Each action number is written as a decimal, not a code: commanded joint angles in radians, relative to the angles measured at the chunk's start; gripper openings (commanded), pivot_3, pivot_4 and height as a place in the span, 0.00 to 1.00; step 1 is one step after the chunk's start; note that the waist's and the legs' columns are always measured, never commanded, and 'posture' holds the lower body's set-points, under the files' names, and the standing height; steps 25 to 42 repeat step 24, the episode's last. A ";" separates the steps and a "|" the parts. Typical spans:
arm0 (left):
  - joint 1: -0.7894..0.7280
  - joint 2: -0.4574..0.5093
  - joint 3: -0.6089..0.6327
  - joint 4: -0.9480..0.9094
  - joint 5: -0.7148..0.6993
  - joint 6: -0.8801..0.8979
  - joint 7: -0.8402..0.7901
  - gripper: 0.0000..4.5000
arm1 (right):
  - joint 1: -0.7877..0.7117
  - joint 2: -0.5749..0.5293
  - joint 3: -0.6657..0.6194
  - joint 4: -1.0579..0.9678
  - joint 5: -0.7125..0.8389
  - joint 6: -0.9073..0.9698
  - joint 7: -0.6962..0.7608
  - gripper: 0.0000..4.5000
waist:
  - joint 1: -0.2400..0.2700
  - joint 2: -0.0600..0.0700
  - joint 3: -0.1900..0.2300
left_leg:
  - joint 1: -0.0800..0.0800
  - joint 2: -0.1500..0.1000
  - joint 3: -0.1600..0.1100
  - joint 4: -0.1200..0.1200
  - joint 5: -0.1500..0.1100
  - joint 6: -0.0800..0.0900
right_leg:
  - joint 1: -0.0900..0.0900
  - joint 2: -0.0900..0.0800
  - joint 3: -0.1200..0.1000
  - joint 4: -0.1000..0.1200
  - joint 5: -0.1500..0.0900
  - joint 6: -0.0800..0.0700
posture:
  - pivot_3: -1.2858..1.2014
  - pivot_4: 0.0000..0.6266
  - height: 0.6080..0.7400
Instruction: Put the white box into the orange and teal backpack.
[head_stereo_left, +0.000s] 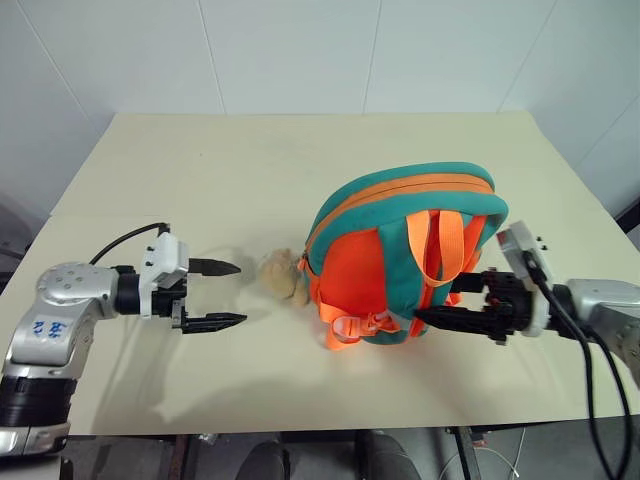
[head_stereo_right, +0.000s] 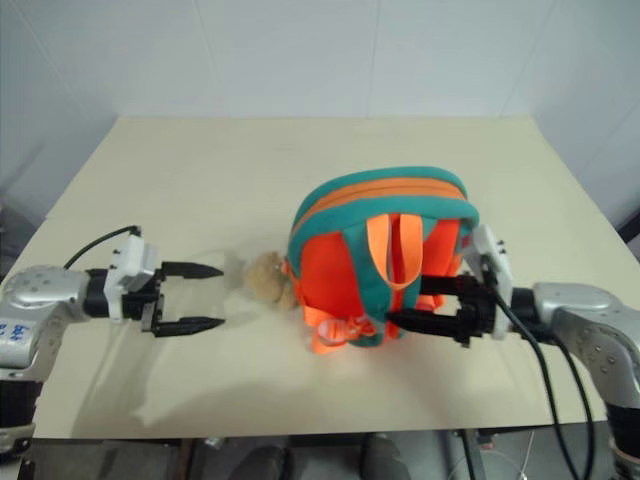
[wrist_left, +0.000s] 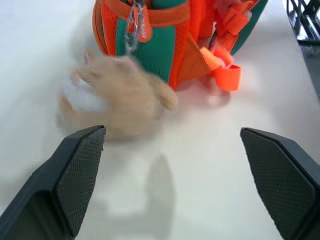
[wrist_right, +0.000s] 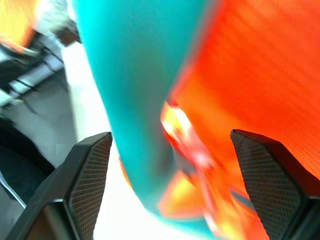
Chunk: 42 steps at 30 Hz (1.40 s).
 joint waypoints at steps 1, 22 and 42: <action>0.053 -0.033 0.038 -0.076 -0.043 -0.015 0.041 1.00 | 0.046 -0.030 -0.078 0.019 -0.062 -0.106 0.042 1.00 | -0.001 0.000 0.000 | 0.000 0.000 0.000 0.000 0.000 0.000 | 0.000 0.000 0.000 0.000 0.000 0.000 | 0.52 0.24 1.00; 0.240 -0.058 0.072 -0.185 -0.098 -0.167 0.011 1.00 | -0.009 -0.066 0.024 0.491 -0.445 -0.709 0.369 1.00 | -0.007 0.002 0.001 | 0.012 0.001 0.001 0.000 0.000 0.000 | 0.012 0.000 0.000 -0.009 0.002 -0.001 | 0.52 0.24 1.00; 0.246 -0.058 0.080 -0.192 -0.103 -0.165 0.019 1.00 | -0.032 -0.059 0.038 0.507 -0.447 -0.702 0.376 1.00 | -0.007 0.002 0.001 | 0.011 0.001 0.001 0.000 -0.001 0.000 | 0.012 0.000 0.000 -0.009 0.002 -0.001 | 0.52 0.24 1.00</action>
